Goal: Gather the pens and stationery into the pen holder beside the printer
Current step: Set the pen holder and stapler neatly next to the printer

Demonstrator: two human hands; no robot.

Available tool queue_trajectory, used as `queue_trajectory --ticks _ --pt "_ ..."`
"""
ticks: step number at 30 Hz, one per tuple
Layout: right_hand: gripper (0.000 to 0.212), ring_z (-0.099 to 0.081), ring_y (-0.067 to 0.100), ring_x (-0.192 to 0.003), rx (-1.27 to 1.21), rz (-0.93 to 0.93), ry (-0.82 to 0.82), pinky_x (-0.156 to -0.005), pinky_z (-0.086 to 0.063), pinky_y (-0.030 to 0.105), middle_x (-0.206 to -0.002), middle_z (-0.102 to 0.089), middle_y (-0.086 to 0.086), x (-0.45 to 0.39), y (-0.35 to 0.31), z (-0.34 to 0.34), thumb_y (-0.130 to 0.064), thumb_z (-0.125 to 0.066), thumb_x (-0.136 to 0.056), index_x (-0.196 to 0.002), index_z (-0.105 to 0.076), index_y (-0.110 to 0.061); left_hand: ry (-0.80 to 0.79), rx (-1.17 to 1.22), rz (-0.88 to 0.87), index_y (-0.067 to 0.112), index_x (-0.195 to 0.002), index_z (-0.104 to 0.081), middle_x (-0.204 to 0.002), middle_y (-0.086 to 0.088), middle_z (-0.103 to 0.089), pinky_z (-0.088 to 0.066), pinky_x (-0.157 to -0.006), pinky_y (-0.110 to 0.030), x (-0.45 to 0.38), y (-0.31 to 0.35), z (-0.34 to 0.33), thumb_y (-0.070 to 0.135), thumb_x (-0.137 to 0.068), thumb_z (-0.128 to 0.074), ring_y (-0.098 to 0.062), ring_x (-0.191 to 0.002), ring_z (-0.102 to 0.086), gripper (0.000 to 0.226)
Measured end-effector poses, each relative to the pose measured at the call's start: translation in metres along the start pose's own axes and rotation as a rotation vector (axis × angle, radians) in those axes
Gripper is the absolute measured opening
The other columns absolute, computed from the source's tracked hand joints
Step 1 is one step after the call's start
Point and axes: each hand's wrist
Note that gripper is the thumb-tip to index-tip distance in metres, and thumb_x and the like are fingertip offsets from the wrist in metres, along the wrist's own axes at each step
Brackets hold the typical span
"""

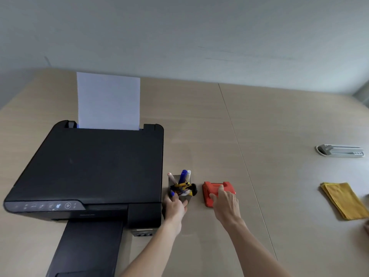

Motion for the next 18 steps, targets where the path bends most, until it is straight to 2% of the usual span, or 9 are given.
queue_trajectory --ticks 3,8,14,18 --pt "0.059 -0.051 0.036 -0.115 0.003 0.007 -0.015 -0.095 -0.039 0.042 -0.116 -0.062 0.016 -0.014 -0.005 0.002 -0.034 -0.044 -0.098 -0.145 -0.027 -0.002 0.031 0.000 0.008 0.021 -0.145 -0.030 -0.141 -0.011 -0.050 -0.050 -0.091 -0.038 -0.010 0.009 -0.007 0.021 -0.105 -0.030 -0.032 -0.112 -0.064 0.040" --pt "0.054 -0.054 0.037 -0.109 -0.005 0.044 -0.014 -0.093 -0.041 0.043 -0.107 -0.064 0.017 -0.042 -0.012 0.002 -0.026 -0.040 -0.099 -0.145 -0.027 0.000 0.107 -0.005 -0.005 0.021 -0.141 -0.034 -0.137 -0.010 -0.051 -0.054 -0.084 -0.037 -0.034 0.023 -0.022 0.020 -0.104 -0.033 -0.029 -0.107 -0.065 0.038" --pt "0.052 -0.050 0.037 -0.114 0.008 0.049 -0.023 -0.095 -0.039 0.043 -0.113 -0.062 0.017 -0.076 -0.023 0.005 -0.027 -0.039 -0.100 -0.145 -0.028 -0.003 0.142 -0.041 -0.023 0.021 -0.140 -0.035 -0.135 -0.011 -0.052 -0.055 -0.089 -0.041 -0.068 0.040 -0.041 0.021 -0.103 -0.033 -0.031 -0.107 -0.064 0.037" --pt "0.052 -0.048 0.038 -0.117 0.011 0.046 -0.028 -0.096 -0.037 0.044 -0.117 -0.061 0.018 -0.098 -0.031 0.007 -0.027 -0.039 -0.100 -0.145 -0.027 -0.004 0.143 -0.036 -0.011 0.020 -0.140 -0.037 -0.132 -0.011 -0.053 -0.055 -0.084 -0.038 -0.086 0.057 -0.052 0.021 -0.103 -0.034 -0.032 -0.106 -0.065 0.037"
Point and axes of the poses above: each hand's wrist, its own x-axis away from the middle knuckle, its own z-axis out of the back of the hand, y = z × x
